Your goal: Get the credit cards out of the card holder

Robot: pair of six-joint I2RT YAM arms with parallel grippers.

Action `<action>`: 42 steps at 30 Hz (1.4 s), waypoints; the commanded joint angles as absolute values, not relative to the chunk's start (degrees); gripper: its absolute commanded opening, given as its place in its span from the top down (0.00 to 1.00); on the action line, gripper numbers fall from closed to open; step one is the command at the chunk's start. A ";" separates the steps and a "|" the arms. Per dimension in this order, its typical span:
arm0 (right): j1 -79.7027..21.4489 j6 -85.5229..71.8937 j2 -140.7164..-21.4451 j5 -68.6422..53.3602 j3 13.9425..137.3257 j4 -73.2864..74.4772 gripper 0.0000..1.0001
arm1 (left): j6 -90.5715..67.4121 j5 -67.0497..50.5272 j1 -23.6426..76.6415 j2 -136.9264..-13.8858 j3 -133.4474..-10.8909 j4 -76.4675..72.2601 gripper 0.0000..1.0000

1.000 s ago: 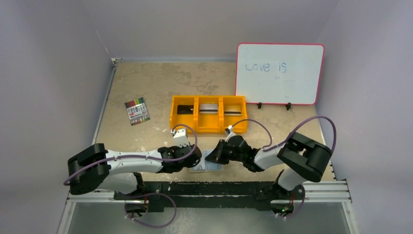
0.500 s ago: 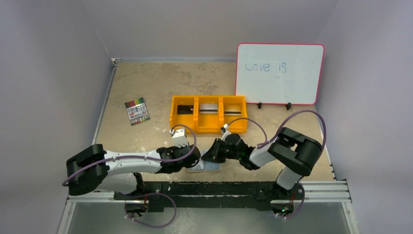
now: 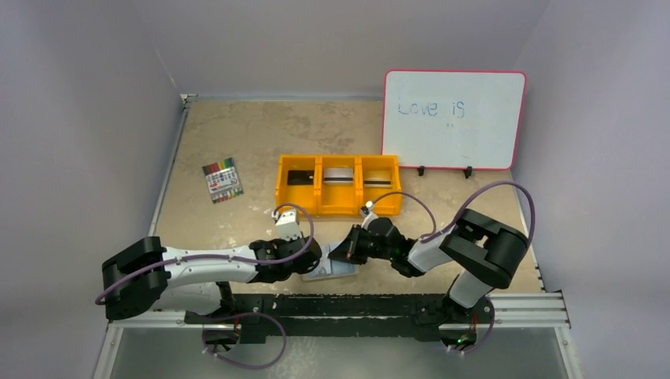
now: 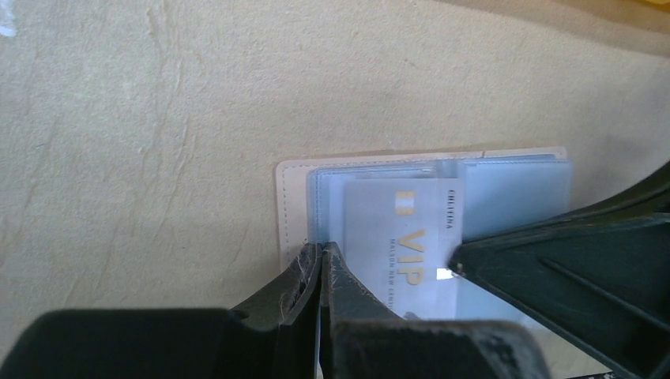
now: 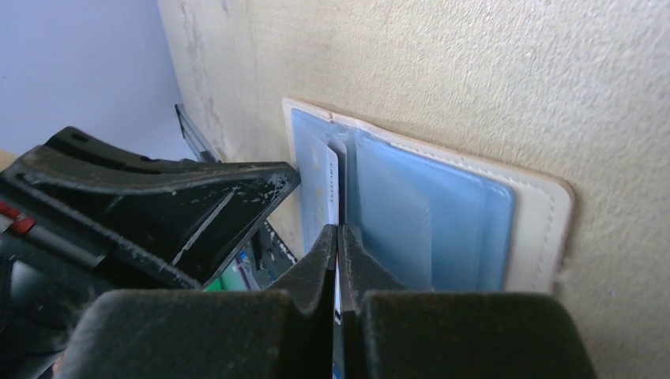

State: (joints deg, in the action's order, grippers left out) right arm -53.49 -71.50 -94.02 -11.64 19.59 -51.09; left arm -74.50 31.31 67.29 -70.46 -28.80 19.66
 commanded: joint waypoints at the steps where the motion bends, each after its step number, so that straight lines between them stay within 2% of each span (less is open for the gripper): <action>1: -53.09 -72.75 -90.42 -9.98 17.68 -54.32 1.00 | -76.20 32.73 67.48 -68.27 -27.83 23.04 1.00; 14: -52.99 -71.82 -91.41 -10.81 18.10 -52.25 1.00 | -74.99 32.92 67.52 -67.03 -28.42 22.86 1.00; 21: -52.99 -71.40 -91.86 -11.17 18.72 -53.19 0.82 | -72.00 32.96 67.50 -65.08 -30.59 22.94 0.79; 24: -53.00 -71.28 -91.89 -11.16 18.81 -52.83 0.79 | -70.70 32.61 67.55 -64.27 -31.10 22.49 0.77; 36: -53.00 -70.79 -91.00 -9.79 20.13 -47.65 0.74 | -65.96 28.33 67.54 -64.34 -31.83 16.03 0.76; 42: -52.94 -70.76 -90.45 -9.58 19.83 -47.12 0.73 | -69.61 26.66 67.59 -68.24 -30.08 15.35 0.76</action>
